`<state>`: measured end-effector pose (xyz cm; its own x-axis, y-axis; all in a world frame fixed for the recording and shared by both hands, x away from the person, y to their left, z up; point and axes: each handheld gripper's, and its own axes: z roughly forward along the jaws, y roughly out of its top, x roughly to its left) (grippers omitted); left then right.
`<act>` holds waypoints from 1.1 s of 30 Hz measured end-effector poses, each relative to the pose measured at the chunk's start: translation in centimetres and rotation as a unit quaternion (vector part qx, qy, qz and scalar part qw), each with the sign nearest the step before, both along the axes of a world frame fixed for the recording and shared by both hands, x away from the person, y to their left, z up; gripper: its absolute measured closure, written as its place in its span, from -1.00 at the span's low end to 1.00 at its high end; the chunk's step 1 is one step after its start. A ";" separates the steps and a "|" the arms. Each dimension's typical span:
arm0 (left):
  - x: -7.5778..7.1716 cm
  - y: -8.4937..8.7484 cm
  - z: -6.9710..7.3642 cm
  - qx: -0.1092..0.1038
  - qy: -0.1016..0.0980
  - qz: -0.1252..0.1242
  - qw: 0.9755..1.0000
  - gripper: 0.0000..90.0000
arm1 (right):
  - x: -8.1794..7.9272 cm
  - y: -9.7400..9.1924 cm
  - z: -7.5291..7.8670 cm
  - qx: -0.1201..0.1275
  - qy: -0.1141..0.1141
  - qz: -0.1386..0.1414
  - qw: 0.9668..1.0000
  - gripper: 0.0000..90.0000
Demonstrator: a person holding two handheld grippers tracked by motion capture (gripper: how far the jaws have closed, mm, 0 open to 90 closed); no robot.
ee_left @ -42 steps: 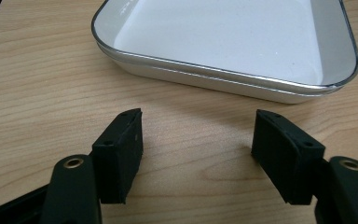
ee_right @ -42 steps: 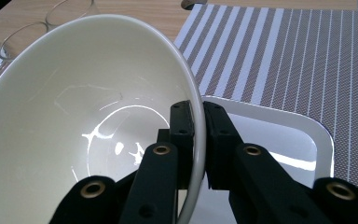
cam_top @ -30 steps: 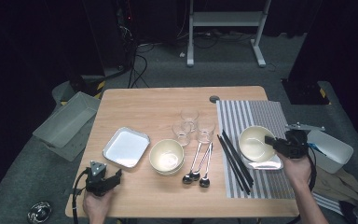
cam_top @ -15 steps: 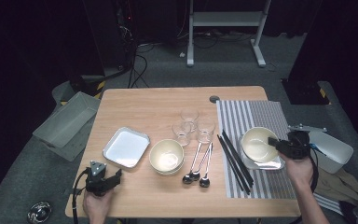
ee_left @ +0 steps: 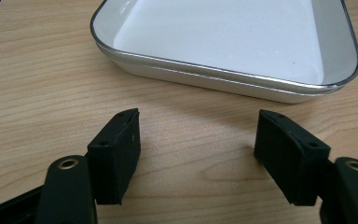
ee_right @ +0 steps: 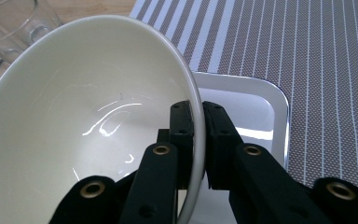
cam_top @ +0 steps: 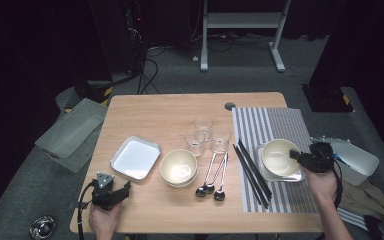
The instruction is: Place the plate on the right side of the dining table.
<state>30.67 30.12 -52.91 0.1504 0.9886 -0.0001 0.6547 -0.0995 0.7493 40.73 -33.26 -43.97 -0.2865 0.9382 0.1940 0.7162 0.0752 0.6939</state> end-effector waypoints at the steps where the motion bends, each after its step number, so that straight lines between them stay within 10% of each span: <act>1: 0.0 0.0 0.0 0.000 0.000 0.000 1.000 -0.30 | 0.0 0.0 -0.1 -0.001 0.001 -0.001 1.000 0.85; 33: 0.0 0.0 0.0 0.001 0.000 0.002 1.000 -0.31 | 0.1 -1.1 -2.6 -0.005 0.033 -0.016 0.999 0.85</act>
<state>30.68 30.11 -52.92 0.1474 0.9891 0.0025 0.6543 -0.0994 0.7497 40.84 -34.34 -46.54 -0.2439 0.9486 0.2019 0.7620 0.0587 0.6449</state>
